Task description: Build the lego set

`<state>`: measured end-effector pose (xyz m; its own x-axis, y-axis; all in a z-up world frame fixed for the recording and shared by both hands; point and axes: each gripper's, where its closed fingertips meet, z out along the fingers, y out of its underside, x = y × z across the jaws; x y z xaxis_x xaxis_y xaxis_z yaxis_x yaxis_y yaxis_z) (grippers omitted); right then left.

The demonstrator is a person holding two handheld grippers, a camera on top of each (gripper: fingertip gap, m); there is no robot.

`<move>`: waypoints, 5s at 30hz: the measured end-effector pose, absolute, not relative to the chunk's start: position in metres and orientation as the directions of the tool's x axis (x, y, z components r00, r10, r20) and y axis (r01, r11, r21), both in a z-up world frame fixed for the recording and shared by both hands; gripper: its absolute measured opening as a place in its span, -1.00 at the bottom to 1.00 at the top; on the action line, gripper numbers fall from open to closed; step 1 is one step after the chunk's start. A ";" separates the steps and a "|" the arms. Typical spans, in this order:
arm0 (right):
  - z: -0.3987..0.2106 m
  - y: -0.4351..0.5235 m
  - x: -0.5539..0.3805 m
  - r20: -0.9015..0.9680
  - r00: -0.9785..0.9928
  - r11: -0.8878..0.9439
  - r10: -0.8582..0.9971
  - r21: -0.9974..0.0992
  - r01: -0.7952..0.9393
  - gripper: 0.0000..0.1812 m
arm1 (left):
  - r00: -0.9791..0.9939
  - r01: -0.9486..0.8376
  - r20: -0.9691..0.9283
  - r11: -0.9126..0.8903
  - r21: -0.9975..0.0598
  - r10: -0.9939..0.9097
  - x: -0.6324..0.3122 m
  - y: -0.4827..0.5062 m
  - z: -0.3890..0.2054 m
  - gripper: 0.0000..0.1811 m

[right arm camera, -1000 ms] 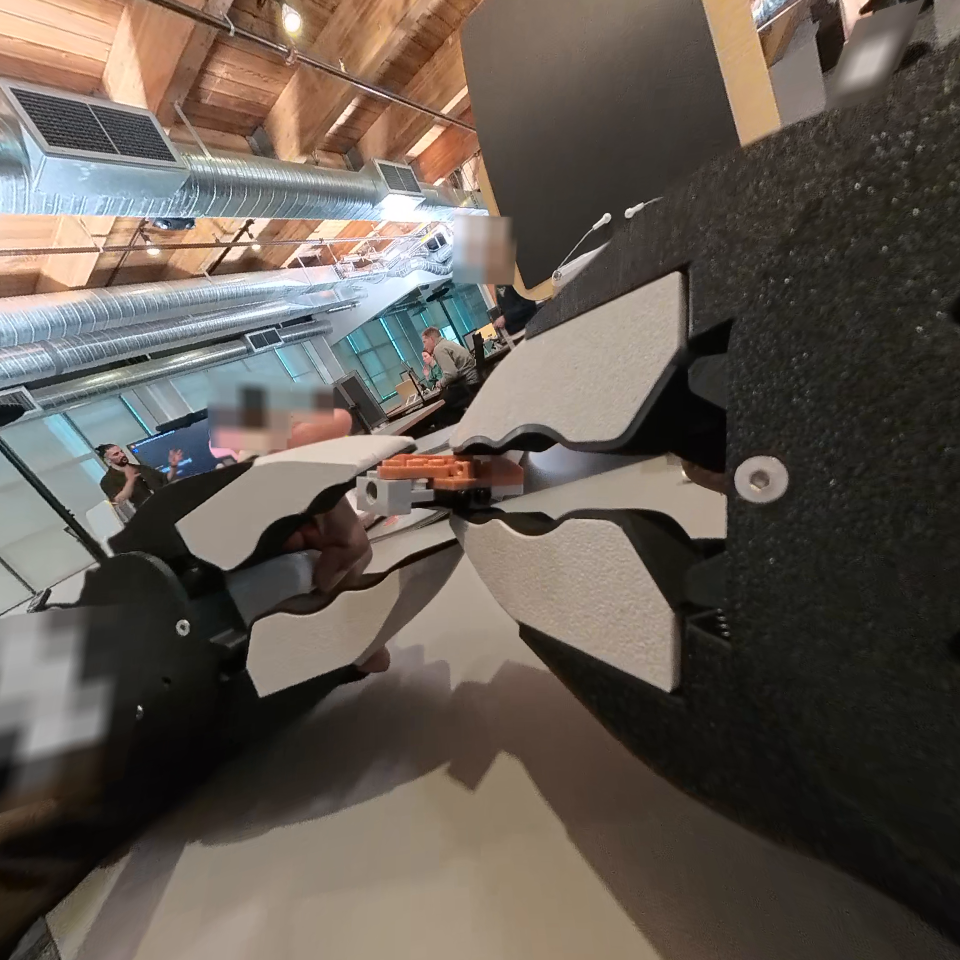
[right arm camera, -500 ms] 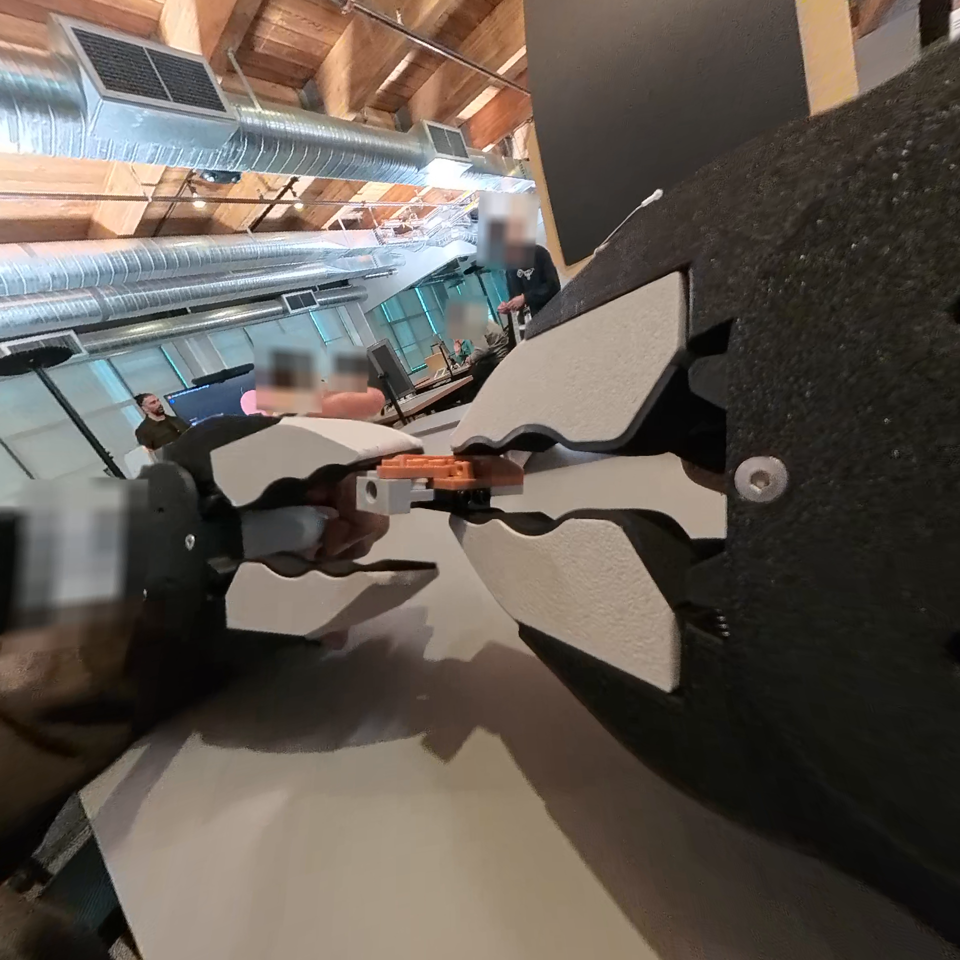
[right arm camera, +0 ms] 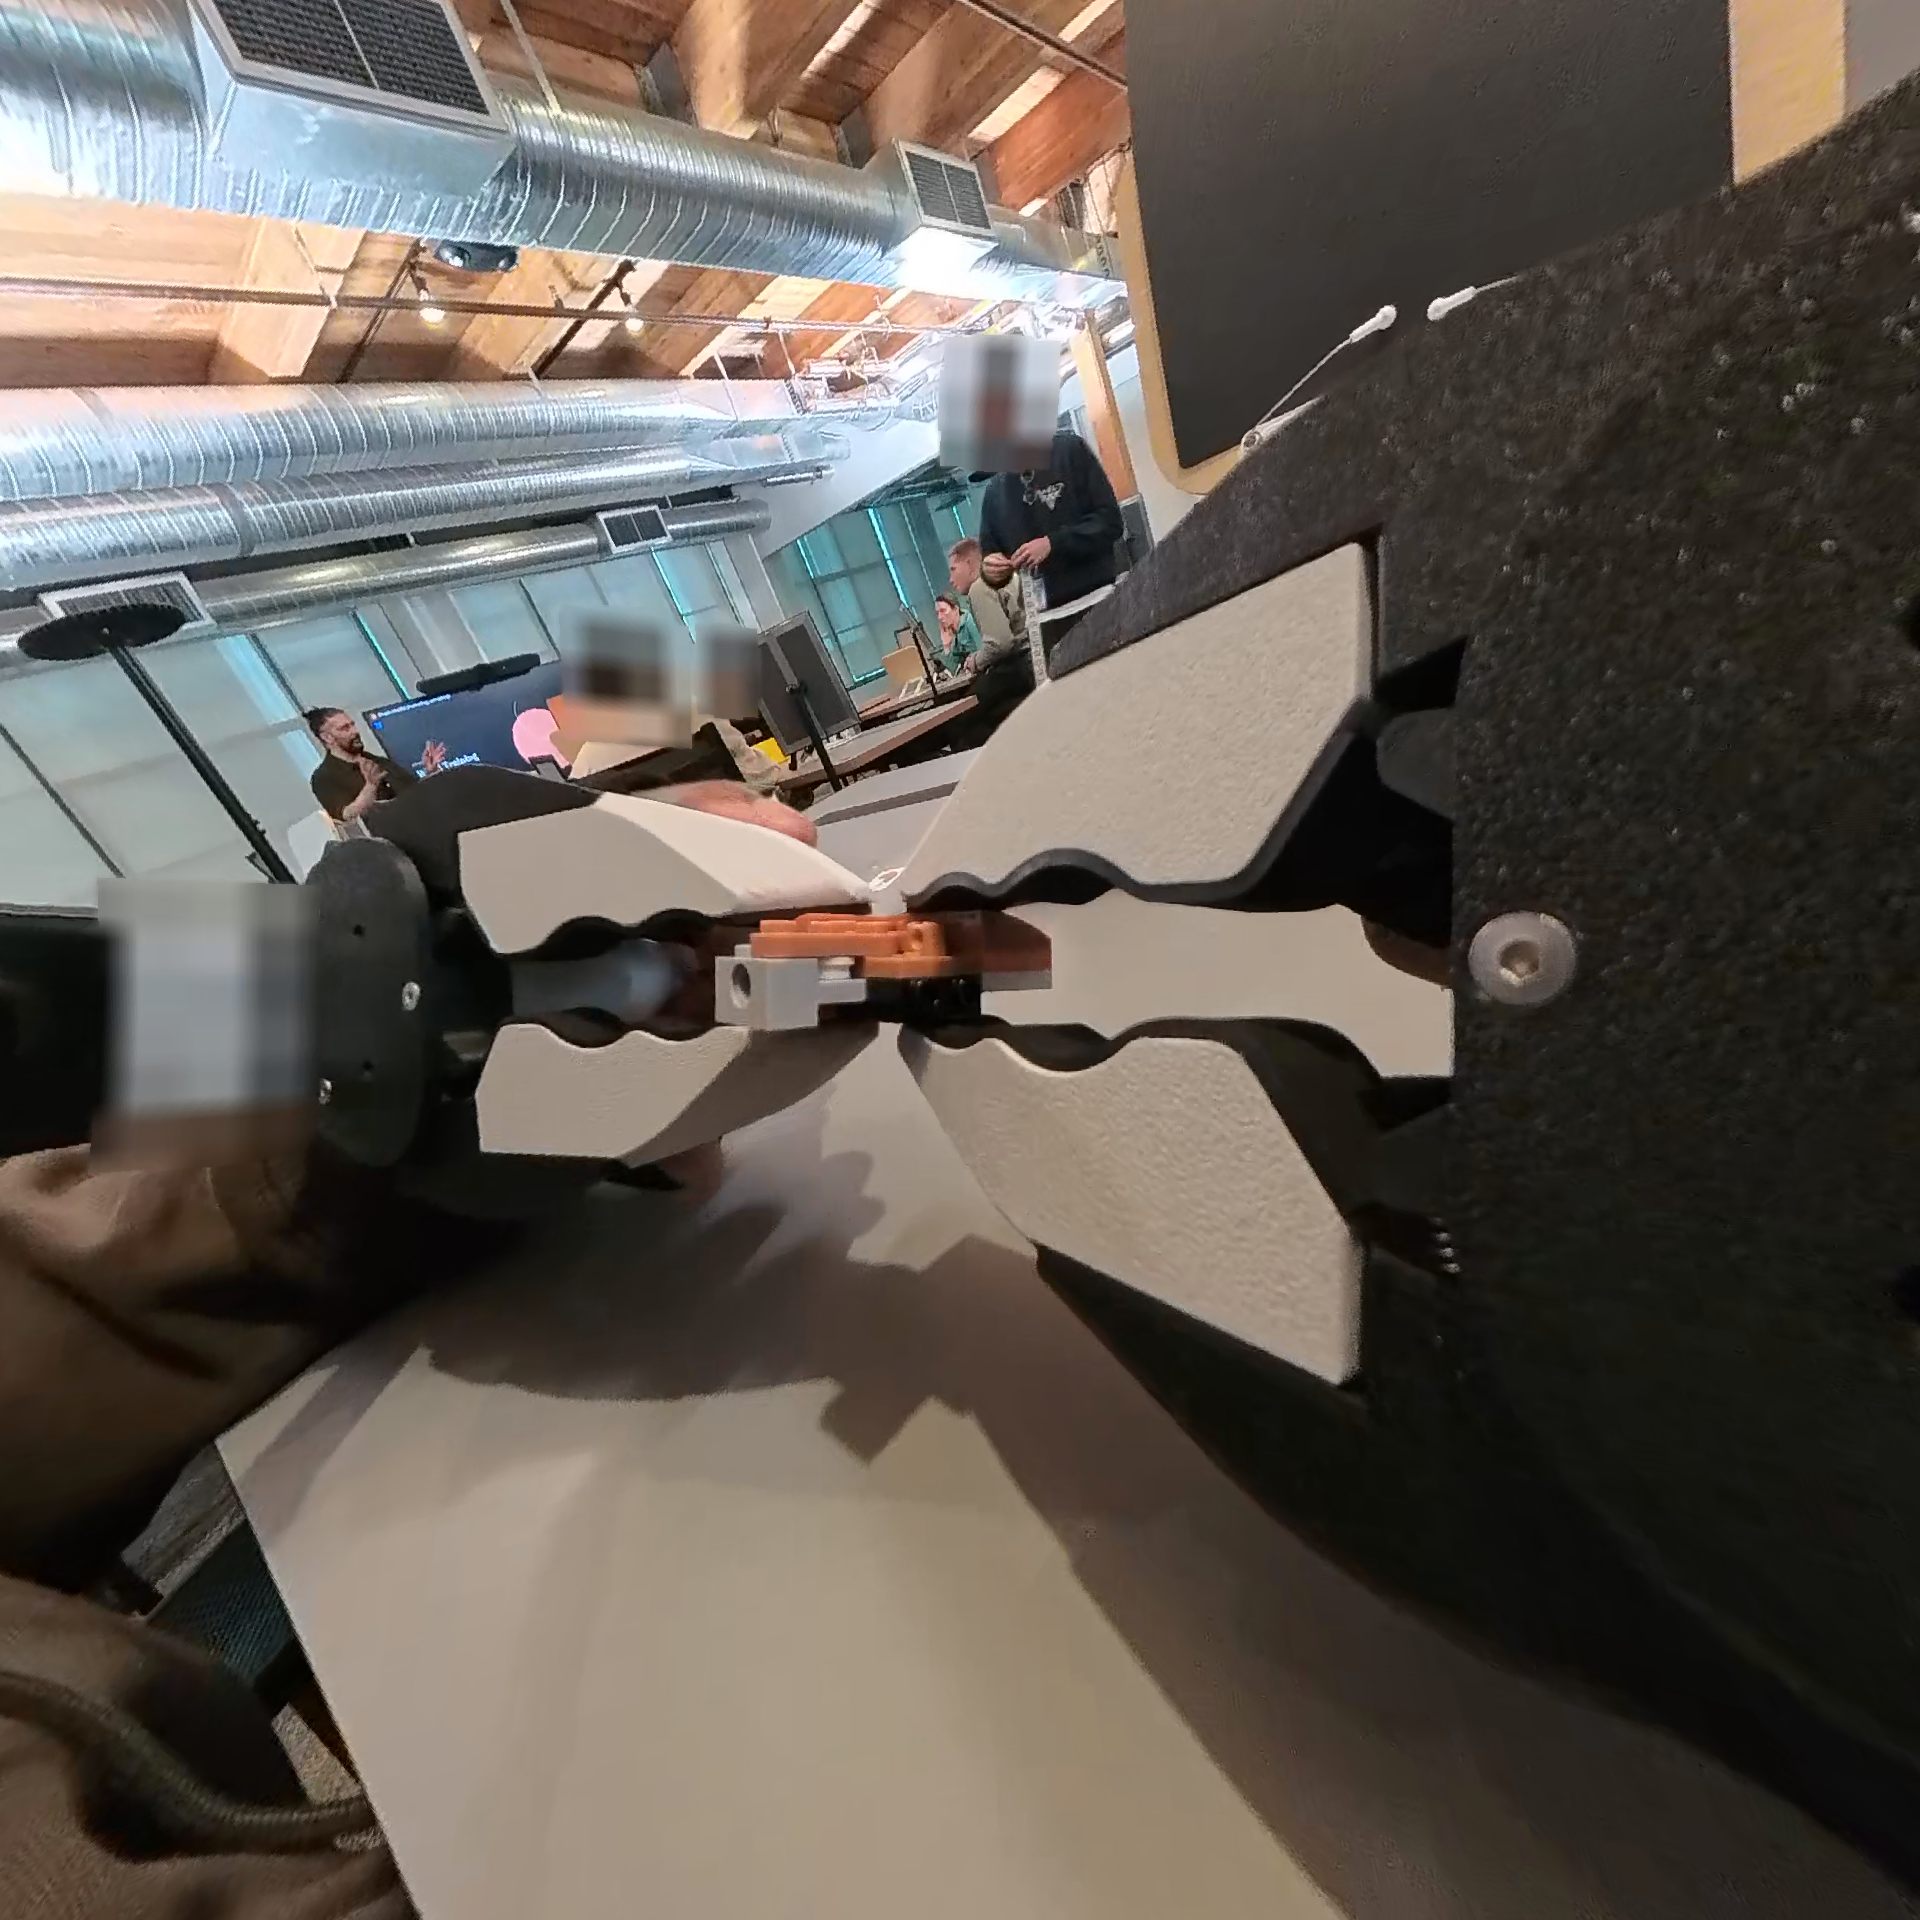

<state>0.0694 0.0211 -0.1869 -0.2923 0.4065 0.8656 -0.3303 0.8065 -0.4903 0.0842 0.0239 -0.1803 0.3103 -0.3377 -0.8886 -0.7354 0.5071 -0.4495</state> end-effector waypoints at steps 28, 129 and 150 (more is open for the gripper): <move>-0.211 0.041 0.065 0.365 -0.654 0.526 0.662 -0.849 0.058 -0.25 | -0.012 -0.947 -0.999 0.321 -0.002 -0.041 0.051 0.051 -0.194 -0.82; -0.259 0.138 0.043 0.084 -0.368 0.329 0.926 -0.656 0.679 -0.68 | 0.431 -0.881 -0.851 0.064 -0.469 -0.300 0.018 0.074 -0.203 -0.81; -0.263 0.098 0.061 0.089 -0.537 0.466 0.839 -0.628 0.624 -0.91 | 0.056 -0.998 -0.935 0.012 -0.065 -0.351 0.007 0.076 -0.238 -0.80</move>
